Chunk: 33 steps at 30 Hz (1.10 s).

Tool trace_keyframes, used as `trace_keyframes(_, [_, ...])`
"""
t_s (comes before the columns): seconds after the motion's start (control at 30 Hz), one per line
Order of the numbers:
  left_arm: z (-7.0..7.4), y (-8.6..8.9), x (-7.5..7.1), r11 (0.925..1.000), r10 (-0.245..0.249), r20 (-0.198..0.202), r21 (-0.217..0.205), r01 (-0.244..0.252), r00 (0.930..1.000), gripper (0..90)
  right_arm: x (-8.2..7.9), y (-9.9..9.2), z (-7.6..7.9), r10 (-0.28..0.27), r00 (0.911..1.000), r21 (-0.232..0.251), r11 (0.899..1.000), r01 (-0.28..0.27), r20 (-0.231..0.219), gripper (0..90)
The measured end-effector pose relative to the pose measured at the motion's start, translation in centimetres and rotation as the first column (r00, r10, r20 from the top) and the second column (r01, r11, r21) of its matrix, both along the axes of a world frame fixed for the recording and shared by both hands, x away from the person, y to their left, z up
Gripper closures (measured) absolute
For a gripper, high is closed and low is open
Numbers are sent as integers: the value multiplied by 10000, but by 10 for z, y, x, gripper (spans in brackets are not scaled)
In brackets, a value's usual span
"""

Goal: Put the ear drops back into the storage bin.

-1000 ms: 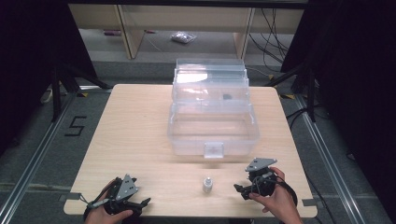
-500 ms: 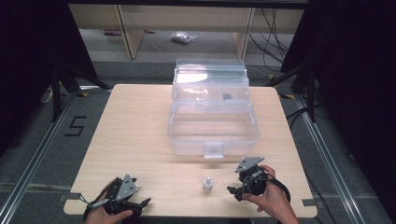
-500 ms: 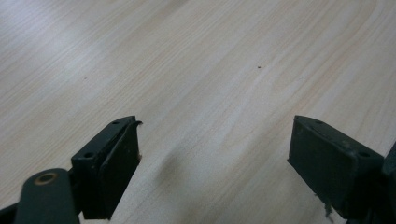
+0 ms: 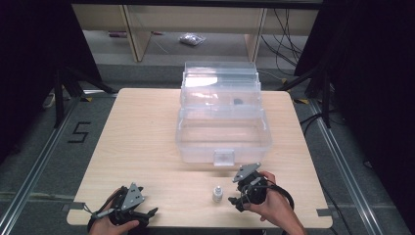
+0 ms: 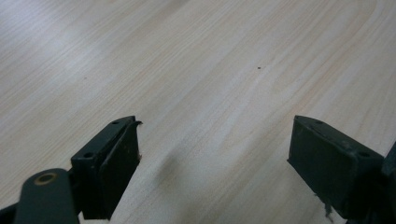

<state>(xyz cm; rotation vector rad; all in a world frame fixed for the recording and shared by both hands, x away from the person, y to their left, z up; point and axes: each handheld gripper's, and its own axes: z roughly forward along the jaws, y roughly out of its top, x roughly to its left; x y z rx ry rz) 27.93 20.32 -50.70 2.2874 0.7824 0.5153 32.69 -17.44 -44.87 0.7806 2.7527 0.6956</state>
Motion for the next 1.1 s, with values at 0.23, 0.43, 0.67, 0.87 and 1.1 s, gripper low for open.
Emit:
trace_keyframes(0.23, [0, 0, 0, 10000, -14, 9, 7, 14, 10000, 157, 3, 12, 3, 425, 9991, -124, 9990, -425, -45, 264])
trace_keyframes(0.43, [-1, -1, 1, 9999, 42, 68, 117, -43, 10000, 157, 3, 20, 4, 839, 9964, -259, 9961, -841, -71, 286])
trace_keyframes(0.67, [0, 0, 0, 10000, -2, 7, 1, 2, 10000, 157, 5, 32, -1, 1156, 9928, -454, 9921, -1170, -319, 324])
trace_keyframes(0.87, [0, 0, 0, 10000, -10, 6, 7, 10, 10000, 157, 7, 39, -4, 1345, 9897, -632, 9885, -1375, -494, 363])
trace_keyframes(1.1, [-1, -1, 1, 10000, -50, -9, 79, 50, 10000, 157, 10, 46, -5, 1563, 9861, -692, 9847, -1601, -571, 404])
